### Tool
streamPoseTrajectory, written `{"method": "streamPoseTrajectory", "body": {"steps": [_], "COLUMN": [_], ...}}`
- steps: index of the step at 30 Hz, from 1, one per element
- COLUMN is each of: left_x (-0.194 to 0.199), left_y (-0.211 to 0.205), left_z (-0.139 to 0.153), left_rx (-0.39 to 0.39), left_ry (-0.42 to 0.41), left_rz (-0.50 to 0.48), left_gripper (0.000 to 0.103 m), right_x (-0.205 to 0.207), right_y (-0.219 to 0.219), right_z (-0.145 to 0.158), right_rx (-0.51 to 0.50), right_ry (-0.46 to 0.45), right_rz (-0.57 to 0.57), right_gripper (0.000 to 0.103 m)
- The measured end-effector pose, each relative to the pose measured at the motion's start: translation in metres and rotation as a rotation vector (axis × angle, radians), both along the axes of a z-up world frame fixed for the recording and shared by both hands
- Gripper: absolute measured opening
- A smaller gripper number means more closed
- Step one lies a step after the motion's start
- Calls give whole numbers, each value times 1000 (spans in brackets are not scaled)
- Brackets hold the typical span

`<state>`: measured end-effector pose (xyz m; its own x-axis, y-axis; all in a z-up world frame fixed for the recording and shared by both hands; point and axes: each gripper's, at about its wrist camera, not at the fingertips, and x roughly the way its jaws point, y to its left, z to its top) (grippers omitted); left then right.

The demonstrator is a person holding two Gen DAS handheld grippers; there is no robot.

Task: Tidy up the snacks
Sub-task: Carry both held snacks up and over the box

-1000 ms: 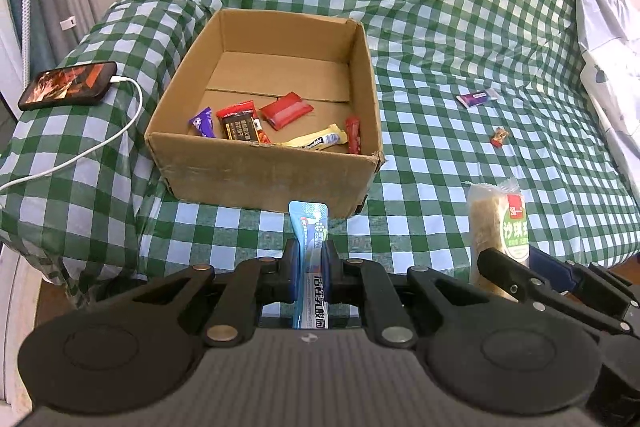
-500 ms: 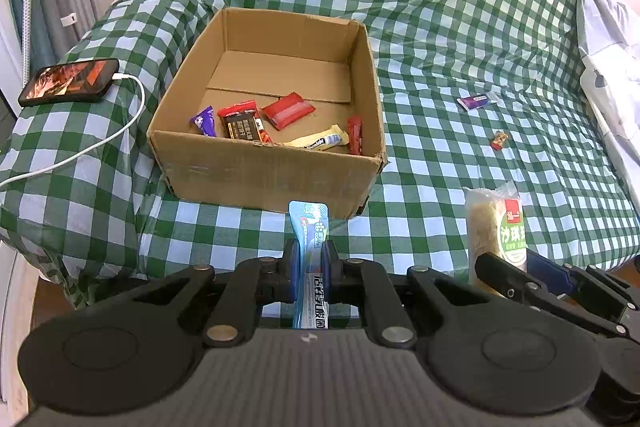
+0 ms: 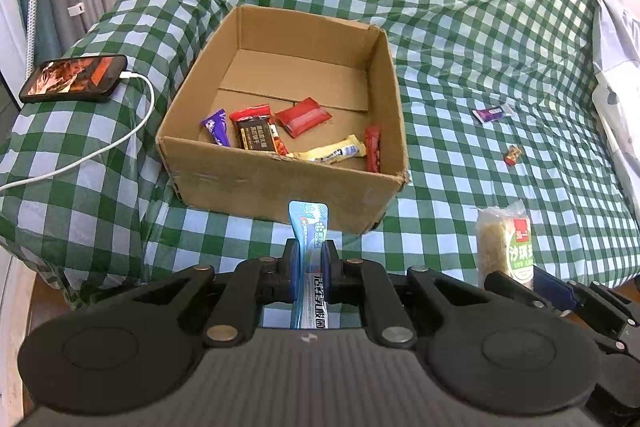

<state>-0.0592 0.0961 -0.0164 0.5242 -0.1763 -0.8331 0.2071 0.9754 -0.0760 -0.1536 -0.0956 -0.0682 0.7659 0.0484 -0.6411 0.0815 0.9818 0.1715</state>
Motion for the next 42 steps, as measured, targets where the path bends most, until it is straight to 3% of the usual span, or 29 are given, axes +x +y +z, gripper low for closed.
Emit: {"method": "streamPoseTrajectory", "body": {"steps": [13, 23, 33, 42], "left_x": [73, 149, 214, 246], "left_y": [12, 8, 1, -3], "left_z": [8, 2, -36, -69], "left_rx": [-7, -9, 12, 49], "left_ry": [-42, -63, -18, 12], "left_rz": [66, 98, 114, 124], "left_gripper": [12, 12, 12, 12], "right_x": [57, 138, 218, 256], "right_y": [1, 5, 5, 3], "right_z": [10, 20, 3, -25], "right_rx": [-22, -2, -1, -12], "right_ry": [-24, -59, -50, -1], "right_rz": [31, 80, 78, 75], "right_gripper": [38, 38, 38, 38]}}
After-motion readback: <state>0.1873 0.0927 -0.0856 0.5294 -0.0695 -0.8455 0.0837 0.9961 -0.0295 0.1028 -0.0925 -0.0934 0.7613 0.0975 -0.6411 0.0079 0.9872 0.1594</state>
